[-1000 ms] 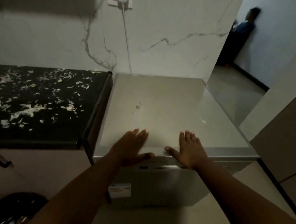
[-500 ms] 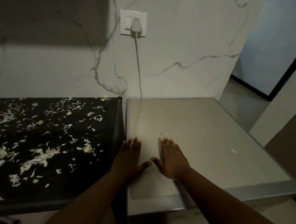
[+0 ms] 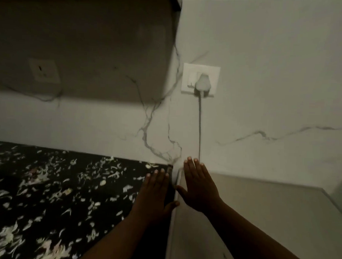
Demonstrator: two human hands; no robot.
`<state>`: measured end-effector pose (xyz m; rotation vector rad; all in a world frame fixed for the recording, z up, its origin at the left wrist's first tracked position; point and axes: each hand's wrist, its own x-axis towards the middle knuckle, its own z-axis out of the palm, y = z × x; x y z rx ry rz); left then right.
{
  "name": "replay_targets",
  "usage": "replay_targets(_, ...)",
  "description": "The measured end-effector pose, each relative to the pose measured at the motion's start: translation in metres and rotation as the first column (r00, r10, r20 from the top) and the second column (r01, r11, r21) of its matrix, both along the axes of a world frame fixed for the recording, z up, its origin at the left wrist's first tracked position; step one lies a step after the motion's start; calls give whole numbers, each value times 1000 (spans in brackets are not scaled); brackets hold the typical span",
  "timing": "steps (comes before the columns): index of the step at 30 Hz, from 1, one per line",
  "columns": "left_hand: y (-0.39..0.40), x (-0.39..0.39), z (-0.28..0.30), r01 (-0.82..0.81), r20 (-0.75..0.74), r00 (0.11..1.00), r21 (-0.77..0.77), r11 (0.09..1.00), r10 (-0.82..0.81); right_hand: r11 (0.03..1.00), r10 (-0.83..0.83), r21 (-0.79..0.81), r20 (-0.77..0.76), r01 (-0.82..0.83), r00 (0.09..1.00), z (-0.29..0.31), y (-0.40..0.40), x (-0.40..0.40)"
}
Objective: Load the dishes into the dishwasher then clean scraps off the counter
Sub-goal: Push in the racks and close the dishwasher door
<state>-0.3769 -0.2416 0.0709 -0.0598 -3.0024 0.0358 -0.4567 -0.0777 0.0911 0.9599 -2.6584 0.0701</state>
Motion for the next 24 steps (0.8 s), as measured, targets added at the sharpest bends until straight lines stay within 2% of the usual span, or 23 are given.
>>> replay_targets(4, -16, -71, 56, -101, -94, 991, -20, 995, 99, 987, 30, -147, -191, -59, 981, 61, -42, -80)
replay_targets(9, -28, -123, 93, -112, -317, 943, -11, 994, 103, 957, -117, -289, -265, 37, 957, 139, -75, -124)
replay_targets(11, -29, -129, 101, -112, -346, 933, -5, 994, 103, 943, -165, -324, -280, 69, 946, 158, -79, -136)
replay_targets(14, -27, -129, 103, -118, -313, 944, -13, 993, 108, 953, -177, -274, -146, 132, 973, 165, -81, -141)
replay_targets(17, -21, -112, 94, -122, -235, 965, 4, 993, 119, 969, -153, -186, 54, 161, 987, 152, -77, -115)
replay_targets(19, -21, -92, 87, -144, -194, 971, -14, 989, 138, 982, -138, -104, 178, 158, 974, 131, -70, -87)
replay_targets(20, -20, -80, 81, -145, -117, 983, 6, 989, 145, 987, -135, -62, 222, 152, 966, 117, -64, -69)
replay_targets(22, -18, -57, 62, -80, -98, 992, -25, 997, 77, 991, -131, 9, 298, 134, 946, 85, -47, -28)
replay_targets(24, -13, -28, 35, -28, -26, 999, -22, 999, 28, 994, -101, 12, 405, 105, 909, 53, -26, 17)
